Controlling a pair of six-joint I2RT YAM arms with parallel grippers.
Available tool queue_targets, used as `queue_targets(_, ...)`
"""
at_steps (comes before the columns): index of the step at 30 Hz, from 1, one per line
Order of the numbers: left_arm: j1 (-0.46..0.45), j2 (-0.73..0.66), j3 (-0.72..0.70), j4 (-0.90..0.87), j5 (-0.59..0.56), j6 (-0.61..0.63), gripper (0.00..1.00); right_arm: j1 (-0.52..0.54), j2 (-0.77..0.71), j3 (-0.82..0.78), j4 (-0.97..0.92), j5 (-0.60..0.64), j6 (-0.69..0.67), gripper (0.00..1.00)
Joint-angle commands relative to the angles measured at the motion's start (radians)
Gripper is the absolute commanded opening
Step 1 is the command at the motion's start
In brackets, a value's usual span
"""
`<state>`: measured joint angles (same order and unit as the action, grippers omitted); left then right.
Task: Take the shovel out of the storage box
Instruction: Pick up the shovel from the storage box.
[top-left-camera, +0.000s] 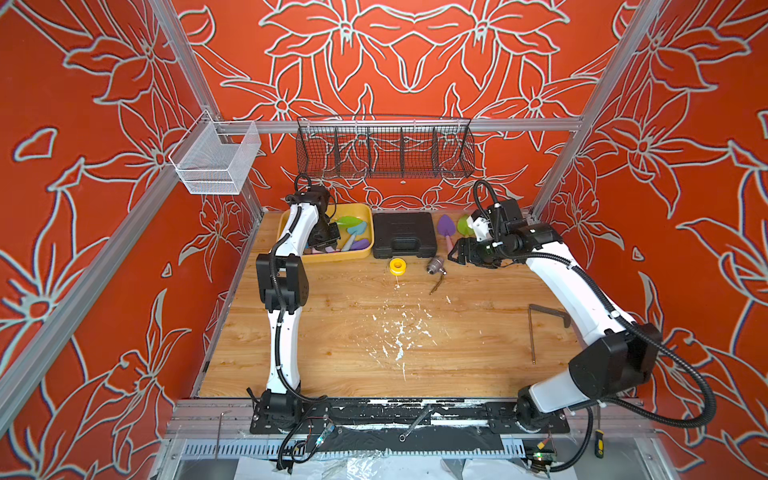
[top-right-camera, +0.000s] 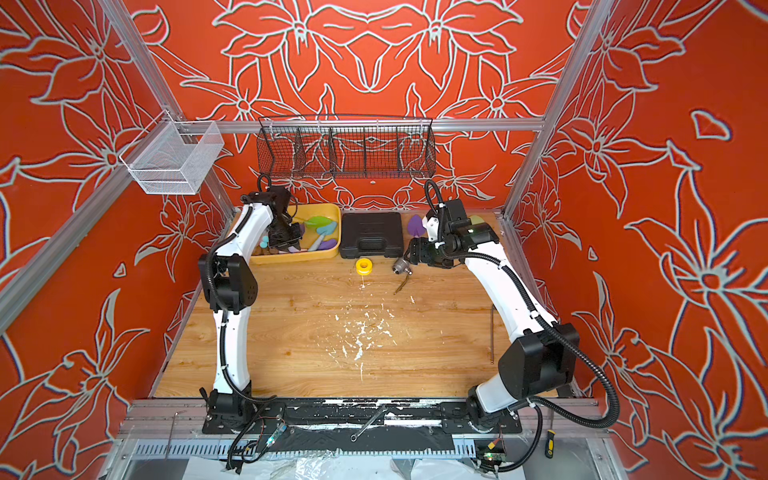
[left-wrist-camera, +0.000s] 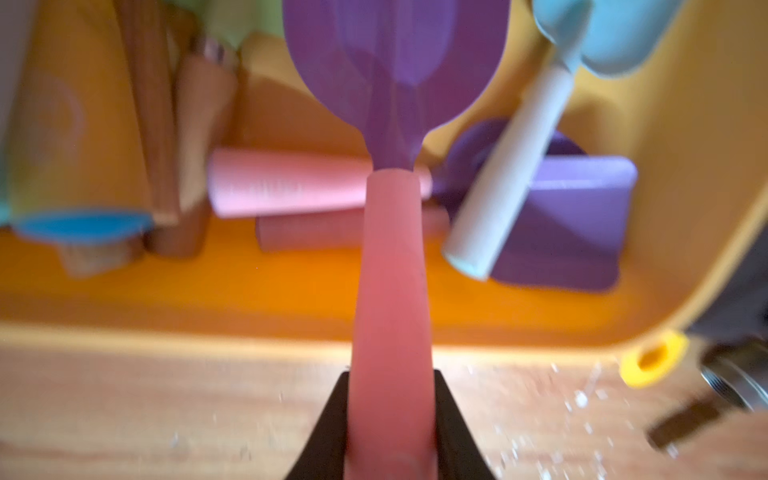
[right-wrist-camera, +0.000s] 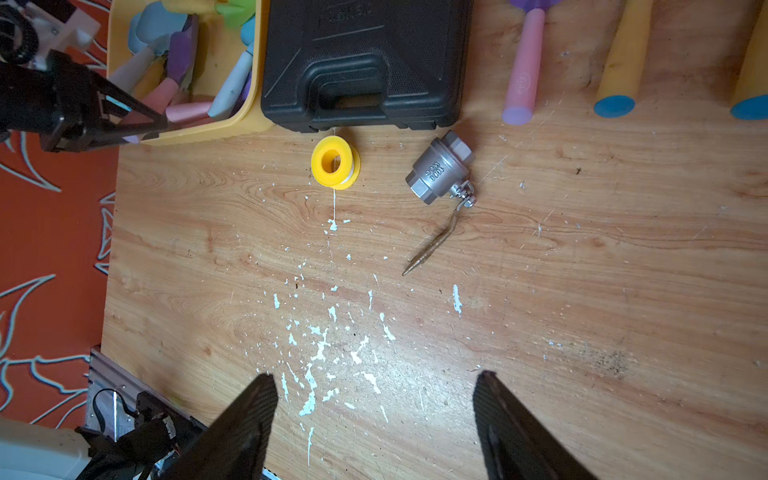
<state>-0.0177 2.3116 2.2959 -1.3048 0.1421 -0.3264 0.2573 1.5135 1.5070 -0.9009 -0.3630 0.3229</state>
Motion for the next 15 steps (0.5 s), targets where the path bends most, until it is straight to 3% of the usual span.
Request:
queue_targets(1,0.006,-0.063,-0.002,-0.140,0.098,-0.018,0.00,0.005,-0.009,-0.015,-0.014,0.014,0.011,0.77)
queue_targets(9,-0.043,-0.241,-0.121,-0.174,0.100,-0.033,0.00,0.006,0.005,-0.011,0.004,-0.011,0.021,0.77)
queue_targets(15,-0.202,-0.415,-0.280,-0.098,0.016,-0.124,0.00,0.006,0.004,-0.033,0.083,-0.108,0.117,0.76)
